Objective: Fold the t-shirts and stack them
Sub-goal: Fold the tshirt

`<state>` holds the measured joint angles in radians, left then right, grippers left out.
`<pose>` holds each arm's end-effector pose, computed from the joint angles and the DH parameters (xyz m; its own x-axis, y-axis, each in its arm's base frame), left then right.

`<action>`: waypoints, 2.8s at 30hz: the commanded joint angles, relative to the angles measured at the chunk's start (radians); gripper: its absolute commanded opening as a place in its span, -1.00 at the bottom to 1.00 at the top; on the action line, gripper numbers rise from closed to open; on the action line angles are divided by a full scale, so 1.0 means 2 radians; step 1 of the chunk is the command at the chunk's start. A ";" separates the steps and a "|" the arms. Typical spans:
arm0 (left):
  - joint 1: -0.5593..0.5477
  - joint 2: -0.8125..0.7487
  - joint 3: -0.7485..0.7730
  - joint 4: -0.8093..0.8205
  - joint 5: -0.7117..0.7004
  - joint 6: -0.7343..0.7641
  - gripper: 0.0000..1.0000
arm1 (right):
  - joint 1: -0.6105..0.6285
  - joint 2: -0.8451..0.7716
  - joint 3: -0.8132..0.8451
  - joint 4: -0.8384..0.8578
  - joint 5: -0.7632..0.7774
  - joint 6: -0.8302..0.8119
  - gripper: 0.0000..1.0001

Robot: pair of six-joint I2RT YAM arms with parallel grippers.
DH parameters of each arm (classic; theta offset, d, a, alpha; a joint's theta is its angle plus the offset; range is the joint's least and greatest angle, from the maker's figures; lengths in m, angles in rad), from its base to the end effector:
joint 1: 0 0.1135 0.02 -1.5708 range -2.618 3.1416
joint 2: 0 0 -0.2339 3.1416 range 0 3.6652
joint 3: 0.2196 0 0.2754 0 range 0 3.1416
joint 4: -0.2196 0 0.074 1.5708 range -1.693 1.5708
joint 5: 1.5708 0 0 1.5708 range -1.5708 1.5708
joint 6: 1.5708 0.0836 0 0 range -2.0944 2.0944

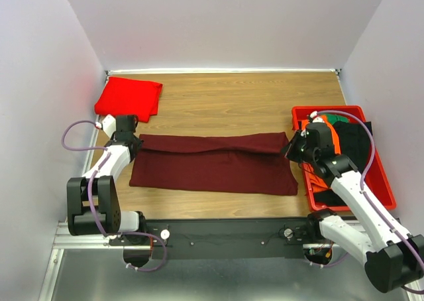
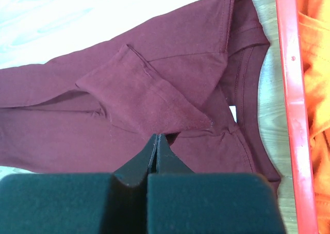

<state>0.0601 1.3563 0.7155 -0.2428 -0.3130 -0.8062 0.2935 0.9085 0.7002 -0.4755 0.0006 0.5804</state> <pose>0.3168 0.0448 0.1108 -0.3522 -0.7090 -0.6109 -0.7314 0.6158 -0.2930 0.2620 0.0791 0.2015 -0.6641 0.3722 -0.6484 0.0901 0.9008 0.4248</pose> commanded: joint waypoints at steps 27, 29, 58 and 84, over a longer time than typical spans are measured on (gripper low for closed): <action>0.009 -0.078 -0.014 0.028 0.038 0.008 0.21 | 0.002 -0.014 -0.014 -0.009 -0.030 0.024 0.37; 0.007 -0.080 -0.009 0.031 0.048 0.017 0.21 | 0.003 0.020 -0.010 0.022 -0.030 0.024 0.33; -0.085 -0.105 0.033 0.066 0.211 0.135 0.20 | 0.098 0.376 0.101 0.233 0.063 -0.047 0.14; -0.084 -0.122 0.084 0.025 0.181 0.218 0.20 | 0.119 0.379 0.094 0.246 0.038 -0.040 -0.54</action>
<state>-0.1070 1.1481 0.8787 -0.1761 0.0776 -0.3920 0.5247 1.7107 0.8997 0.0025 0.1284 0.4973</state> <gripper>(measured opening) 0.600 0.263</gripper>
